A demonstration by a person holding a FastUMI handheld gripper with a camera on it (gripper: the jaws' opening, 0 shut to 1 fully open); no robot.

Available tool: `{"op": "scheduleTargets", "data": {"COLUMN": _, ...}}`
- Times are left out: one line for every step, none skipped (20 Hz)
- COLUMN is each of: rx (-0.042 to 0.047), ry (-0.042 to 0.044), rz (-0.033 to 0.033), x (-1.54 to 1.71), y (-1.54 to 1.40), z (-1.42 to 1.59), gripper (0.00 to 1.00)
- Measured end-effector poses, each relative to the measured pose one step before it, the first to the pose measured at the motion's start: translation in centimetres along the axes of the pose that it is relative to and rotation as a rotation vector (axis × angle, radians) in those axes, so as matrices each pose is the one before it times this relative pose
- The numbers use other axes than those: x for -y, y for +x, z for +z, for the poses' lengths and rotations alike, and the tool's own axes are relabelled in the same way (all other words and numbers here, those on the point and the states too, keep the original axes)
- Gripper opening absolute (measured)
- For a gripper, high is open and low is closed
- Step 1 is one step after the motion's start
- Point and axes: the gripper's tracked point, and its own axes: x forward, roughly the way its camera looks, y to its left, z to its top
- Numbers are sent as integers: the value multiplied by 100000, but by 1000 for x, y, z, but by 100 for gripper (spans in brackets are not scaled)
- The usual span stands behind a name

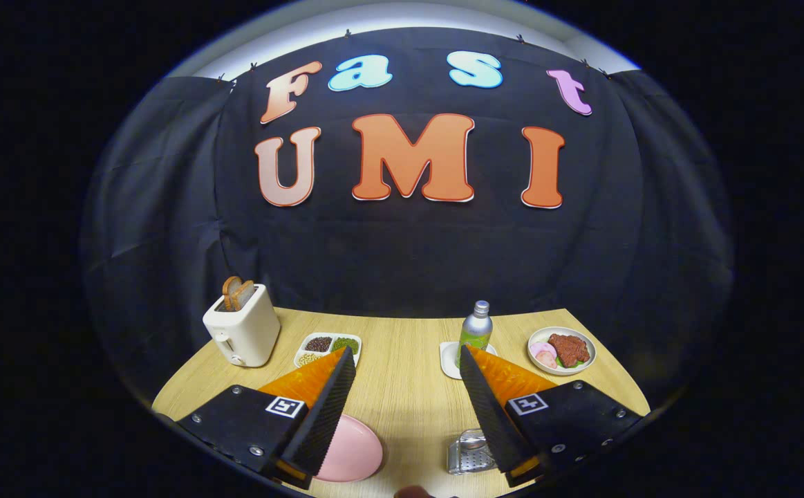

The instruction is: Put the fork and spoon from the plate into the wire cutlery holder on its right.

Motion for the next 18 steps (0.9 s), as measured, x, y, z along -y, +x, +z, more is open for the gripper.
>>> {"op": "scheduleTargets", "data": {"rx": 2017, "ry": -746, "rz": 659, "x": -841, "y": -183, "z": 407, "gripper": 92}}
{"op": "scheduleTargets", "data": {"rx": 1796, "ry": -842, "rz": 1001, "x": -814, "y": -98, "z": 427, "gripper": 93}}
{"op": "scheduleTargets", "data": {"rx": 1040, "ry": -617, "rz": 1612, "x": -1006, "y": -216, "z": 147, "gripper": 93}}
{"op": "scheduleTargets", "data": {"rx": 307, "ry": -624, "rz": 1690, "x": -1044, "y": -118, "z": -37, "gripper": 93}}
{"op": "scheduleTargets", "data": {"rx": 176, "ry": -193, "rz": 2007, "x": -1158, "y": 18, "z": -57, "gripper": 93}}
{"op": "scheduleTargets", "data": {"rx": -846, "ry": -491, "rz": 2080, "x": -1088, "y": -8, "z": -318, "gripper": 93}}
{"op": "scheduleTargets", "data": {"rx": -1197, "ry": -198, "rz": 1831, "x": -991, "y": 13, "z": -501, "gripper": 93}}
{"op": "scheduleTargets", "data": {"rx": -2008, "ry": -167, "rz": 2758, "x": -1165, "y": 128, "z": -608, "gripper": 93}}
{"op": "scheduleTargets", "data": {"rx": -2764, "ry": -656, "rz": 1874, "x": -989, "y": 169, "z": -817, "gripper": 93}}
{"op": "scheduleTargets", "data": {"rx": -2047, "ry": -313, "rz": 1399, "x": -730, "y": 179, "z": -718, "gripper": 93}}
{"op": "scheduleTargets", "data": {"rx": -2192, "ry": 0, "rz": 1157, "x": -930, "y": -46, "z": -509, "gripper": 93}}
{"op": "scheduleTargets", "data": {"rx": -2624, "ry": 238, "rz": 815, "x": -569, "y": 252, "z": -830, "gripper": 93}}
{"op": "scheduleTargets", "data": {"rx": -2715, "ry": 368, "rz": 751, "x": -571, "y": 368, "z": -783, "gripper": 93}}
{"op": "scheduleTargets", "data": {"rx": -3114, "ry": 412, "rz": 420, "x": -563, "y": 346, "z": -914, "gripper": 93}}
{"op": "scheduleTargets", "data": {"rx": -2952, "ry": 266, "rz": 317, "x": -413, "y": 333, "z": -816, "gripper": 93}}
{"op": "scheduleTargets", "data": {"rx": -3196, "ry": 86, "rz": 153, "x": -304, "y": 305, "z": -990, "gripper": 93}}
{"op": "scheduleTargets", "data": {"rx": -3232, "ry": 109, "rz": 408, "x": -390, "y": 508, "z": -983, "gripper": 93}}
{"op": "scheduleTargets", "data": {"rx": -3288, "ry": 64, "rz": -242, "x": -267, "y": 227, "z": -1101, "gripper": 93}}
